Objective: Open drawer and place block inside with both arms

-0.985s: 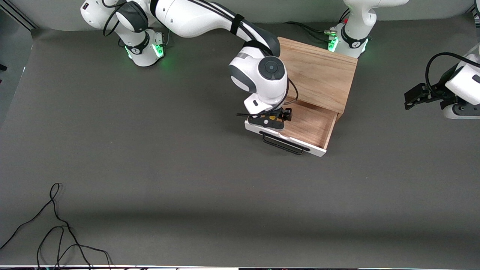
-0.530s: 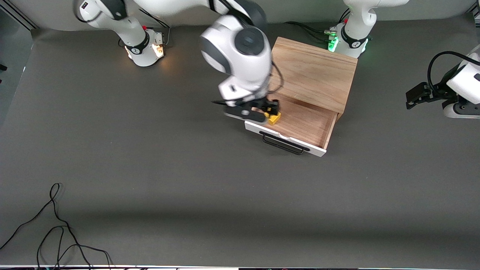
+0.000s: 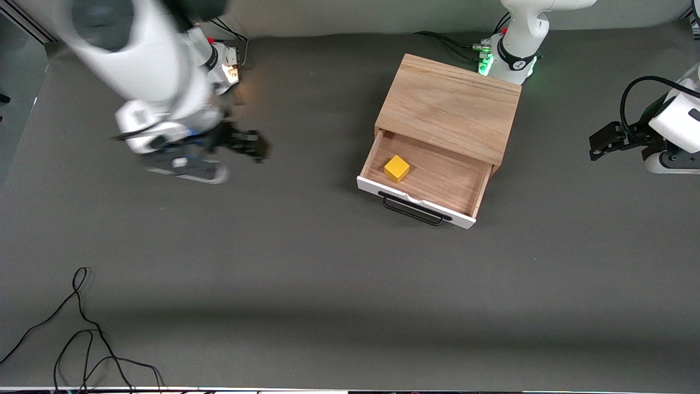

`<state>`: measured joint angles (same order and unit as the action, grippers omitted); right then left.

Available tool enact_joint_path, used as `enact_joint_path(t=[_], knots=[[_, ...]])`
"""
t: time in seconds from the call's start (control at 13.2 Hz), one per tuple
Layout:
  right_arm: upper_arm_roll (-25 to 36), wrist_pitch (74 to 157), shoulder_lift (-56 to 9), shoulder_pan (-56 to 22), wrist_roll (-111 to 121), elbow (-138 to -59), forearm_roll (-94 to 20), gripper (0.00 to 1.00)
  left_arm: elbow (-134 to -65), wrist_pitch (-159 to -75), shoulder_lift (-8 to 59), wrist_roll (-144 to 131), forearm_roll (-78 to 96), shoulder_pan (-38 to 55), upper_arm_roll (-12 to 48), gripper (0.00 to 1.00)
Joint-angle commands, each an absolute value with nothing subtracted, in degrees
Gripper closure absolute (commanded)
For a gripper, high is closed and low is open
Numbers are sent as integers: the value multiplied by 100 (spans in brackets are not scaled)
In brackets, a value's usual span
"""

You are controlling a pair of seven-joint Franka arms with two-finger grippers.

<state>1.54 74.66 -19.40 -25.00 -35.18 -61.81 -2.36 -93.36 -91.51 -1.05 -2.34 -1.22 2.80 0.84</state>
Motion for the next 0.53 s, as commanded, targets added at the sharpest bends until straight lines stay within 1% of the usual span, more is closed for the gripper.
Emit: enact_joint_path(t=[0.0,0.08,0.23,0.45], knots=[[88,7261,-1547,-1743,-2176,-6609,-141,0,-9299,-9176,-114,-361,-88,352,35,0],[114,7199,-1538,-1453,-1597,-6601,-106,0,-9299,-9141,-114,-308,-88,352,35,0],[411,7189,-1538,-1065,-314,-6592,-105,0,-9299,-9097,-132,-299,-88,360,35,0],[1053,7259,-1696,-923,772,-6592,-114,0,-9281,-9044,-149,-186,-105,352,35,0]])
